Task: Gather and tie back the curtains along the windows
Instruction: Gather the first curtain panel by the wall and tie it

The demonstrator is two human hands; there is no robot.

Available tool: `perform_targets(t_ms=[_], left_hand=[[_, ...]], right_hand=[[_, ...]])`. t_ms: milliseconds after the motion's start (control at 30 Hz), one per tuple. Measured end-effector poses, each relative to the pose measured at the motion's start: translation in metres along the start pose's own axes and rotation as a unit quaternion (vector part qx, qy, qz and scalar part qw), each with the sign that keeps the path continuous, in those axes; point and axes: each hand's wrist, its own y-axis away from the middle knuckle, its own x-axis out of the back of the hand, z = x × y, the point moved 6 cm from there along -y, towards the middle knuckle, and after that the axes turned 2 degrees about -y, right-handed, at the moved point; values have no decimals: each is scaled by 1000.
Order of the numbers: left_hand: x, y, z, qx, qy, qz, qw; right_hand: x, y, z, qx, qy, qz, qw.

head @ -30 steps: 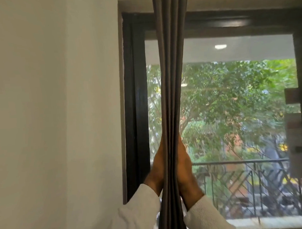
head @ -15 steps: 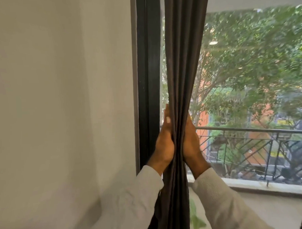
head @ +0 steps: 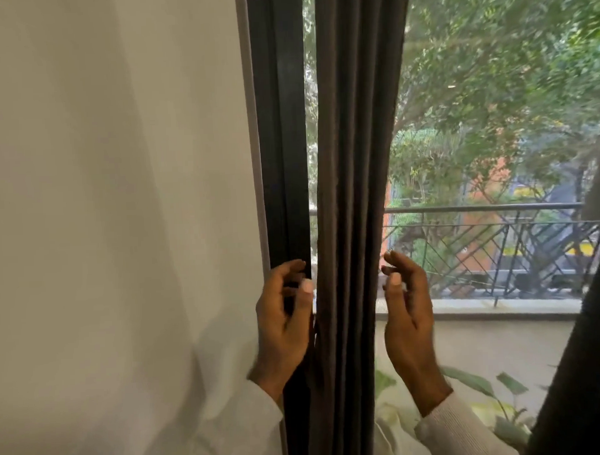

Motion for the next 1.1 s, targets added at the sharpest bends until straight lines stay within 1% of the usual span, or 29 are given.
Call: perform_targets(t_ms=[100,167,233,300,367,400,467,500,567,633,700,800,867,933,1000,1100], left_hand=[[4,4,15,-77,-74,-17,994],[3,6,19,-95,-76,-32,992],[4,7,20,-118,-77,-51,989],[6,13,21,-146,-100,-67,982],[7,20,20,-174,-138,-66,973],[8,23,18,-186,-159,-61,968],[10,31,12,-184,-178,-48,965],[11,34,9,-173,-175,-48,968],[11,39,2,-139,-158,-58,976],[12,45,-4,-119,-153,-61,979],[14,50,-7,-111,-155,-58,980],[17,56,-12,-103,-151,-47,982],[20,59,-15,-130,-161,-44,977],[22,61,-19,-154,-172,-47,972],[22,61,-22,-155,-178,-51,970],[20,58,-26,-126,-178,-57,974]], right_hand=[[-2,8,-19,71,60,11,996],[-5,13,-19,84,98,41,991],[-3,17,-15,91,102,74,988],[3,23,-19,123,103,90,983],[10,31,-24,170,142,82,972],[13,34,-26,192,182,67,962],[12,43,-25,218,288,18,932],[11,48,-22,218,316,-9,923],[8,57,-17,175,311,-40,933],[6,64,-11,135,296,-38,945],[5,70,-6,119,319,-30,940],[0,76,-5,147,309,-38,939],[-5,79,-7,174,297,-59,937],[-7,81,-3,179,308,-84,931],[-7,81,4,153,332,-90,926],[-4,82,21,81,367,-77,924]])
